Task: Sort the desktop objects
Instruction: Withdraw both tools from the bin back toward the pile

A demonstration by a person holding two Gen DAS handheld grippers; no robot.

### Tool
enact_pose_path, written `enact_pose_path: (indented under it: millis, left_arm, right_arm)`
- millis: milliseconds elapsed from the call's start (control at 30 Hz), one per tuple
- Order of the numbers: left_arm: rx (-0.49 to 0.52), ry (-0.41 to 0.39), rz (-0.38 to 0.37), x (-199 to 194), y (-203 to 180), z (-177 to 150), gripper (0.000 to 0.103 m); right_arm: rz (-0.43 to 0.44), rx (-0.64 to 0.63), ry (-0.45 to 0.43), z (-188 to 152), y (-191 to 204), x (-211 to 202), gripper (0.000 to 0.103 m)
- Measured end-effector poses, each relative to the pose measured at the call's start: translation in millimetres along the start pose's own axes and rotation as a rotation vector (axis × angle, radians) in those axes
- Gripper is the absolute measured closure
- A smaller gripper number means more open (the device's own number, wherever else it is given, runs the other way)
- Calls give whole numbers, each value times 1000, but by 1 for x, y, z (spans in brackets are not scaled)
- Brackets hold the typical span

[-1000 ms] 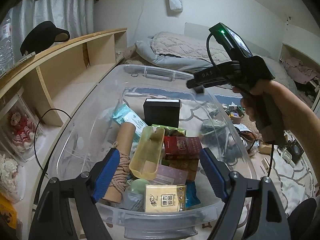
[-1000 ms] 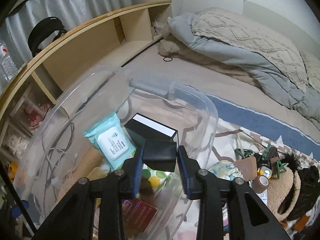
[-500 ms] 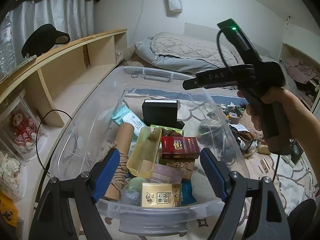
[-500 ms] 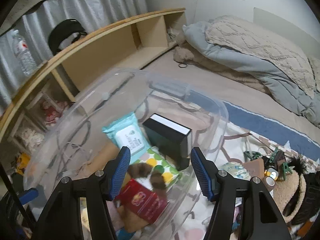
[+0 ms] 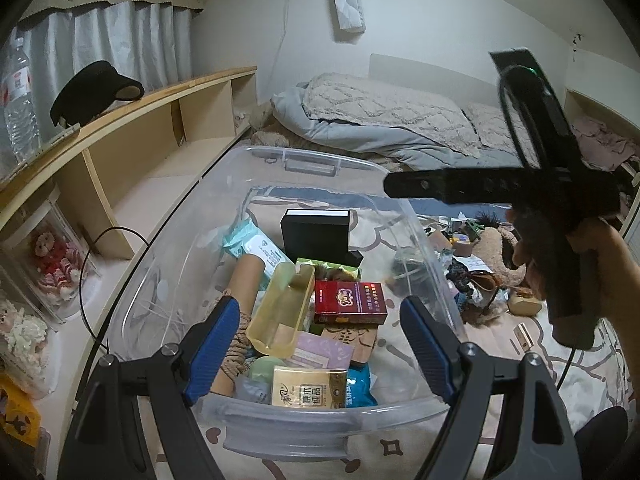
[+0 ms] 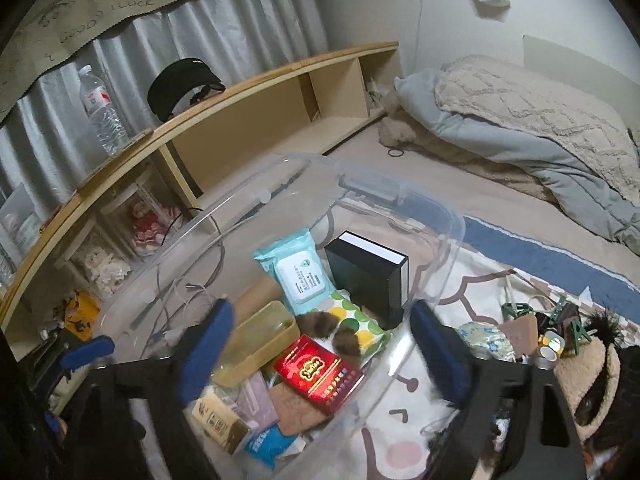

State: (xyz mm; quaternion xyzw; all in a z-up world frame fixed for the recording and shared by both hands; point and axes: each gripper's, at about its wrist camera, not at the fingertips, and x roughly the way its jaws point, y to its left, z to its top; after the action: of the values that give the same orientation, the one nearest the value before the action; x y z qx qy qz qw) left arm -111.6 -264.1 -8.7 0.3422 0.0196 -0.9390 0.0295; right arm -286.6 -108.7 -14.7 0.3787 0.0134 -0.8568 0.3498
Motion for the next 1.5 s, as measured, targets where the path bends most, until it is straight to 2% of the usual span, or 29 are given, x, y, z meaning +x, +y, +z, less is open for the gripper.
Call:
enact_pose_path:
  millis: [100,167,367,900,1167,1500]
  left_arm:
    - [4,-3,13,-5,-5,2,17]
    - [-1,-11,21,-7,-8,3,5]
    - [-10,-35,42,-19,-17,5,1]
    - [12,-105,73,-61,-51,8,0]
    - [32,-142,70,-81,-73,3,0]
    - [61,-201,27,-101,-106,-7,0]
  right_arm:
    - [-16,-8,-35,-7,0,-13,4]
    - [-26,-15,-54,-11,0,-21,0]
    - [-18,-35,-92,-21,0,-44,0]
    - [-15,-55,-196,-52,-8,-118,0]
    - [-72,-80,-243,-82,-16,-157,0]
    - [-134,-58,-317,-118,-37,-207,0]
